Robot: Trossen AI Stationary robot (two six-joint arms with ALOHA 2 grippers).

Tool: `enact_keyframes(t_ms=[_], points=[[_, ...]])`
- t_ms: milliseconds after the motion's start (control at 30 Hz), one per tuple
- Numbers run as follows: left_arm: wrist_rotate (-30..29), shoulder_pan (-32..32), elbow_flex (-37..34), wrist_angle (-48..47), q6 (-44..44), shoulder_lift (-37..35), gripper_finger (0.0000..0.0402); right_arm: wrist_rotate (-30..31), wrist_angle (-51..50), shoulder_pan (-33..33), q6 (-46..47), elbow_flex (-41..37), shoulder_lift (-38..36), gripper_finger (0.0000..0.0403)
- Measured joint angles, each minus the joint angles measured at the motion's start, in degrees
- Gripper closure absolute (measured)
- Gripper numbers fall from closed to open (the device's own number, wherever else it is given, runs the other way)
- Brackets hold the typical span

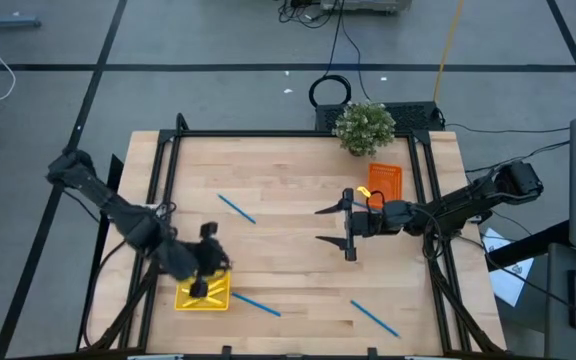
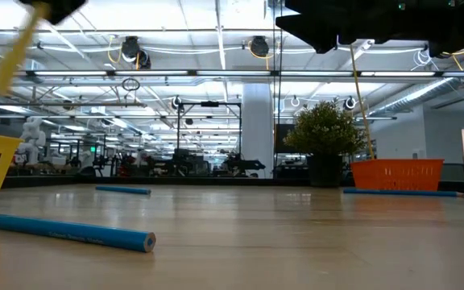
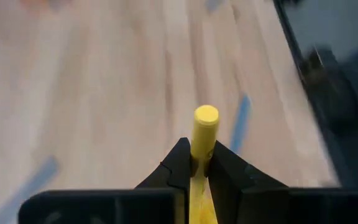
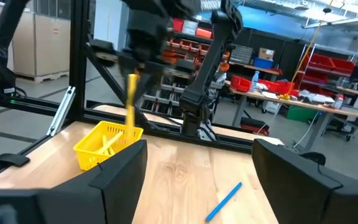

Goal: Sort pens & pencils
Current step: Put the yellow ballpen into the yellow bin, then put the top left blue pencil into the orange bin

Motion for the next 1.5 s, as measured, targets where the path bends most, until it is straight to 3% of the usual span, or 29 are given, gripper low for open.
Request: enact_keyframes(t_ms=[167, 367, 500, 767, 1000, 1100, 1333, 1500], points=[[2.21, -6.96, 9.21, -16.07, -15.92, 8.7, 0.0368, 0.0, -1.16, 0.0, 0.95, 0.0, 0.01, 0.0124], [10.27, -11.16, 9.62, -16.43, -23.06, 16.16, 0.0368, 0.0, -1.16, 0.0, 0.85, 0.0, 0.01, 0.0124], [12.96, -11.23, 9.01, -18.38, -24.19, 19.66, 0.0365, 0.0, -1.16, -0.02, 0.83, 0.0, 0.01, 0.0124], [12.68, -8.34, 9.01, -19.43, -23.98, 20.92, 0.0282, 0.0, -1.57, -0.02, 0.8, 0.04, 0.01, 0.0124], [18.32, -4.34, 9.21, -20.64, -21.84, 20.48, 0.0239, 0.0, -1.92, -0.02, 0.8, 0.04, 0.01, 0.0124], [16.15, -1.77, 9.91, -22.44, -18.05, 19.08, 0.0233, 0.0, -1.96, -0.02, 0.8, 0.04, 0.01, 0.0124], [0.59, 5.41, 9.95, -22.86, -4.33, 14.2, 0.0232, 0.0, -1.95, -0.02, 0.8, 0.04, 0.01, 0.0124], [-1.28, 13.01, 9.48, -22.89, 2.1, 13.59, 0.0232, 0.0, -1.98, -0.02, 0.8, 0.04, 0.01, 0.0124]])
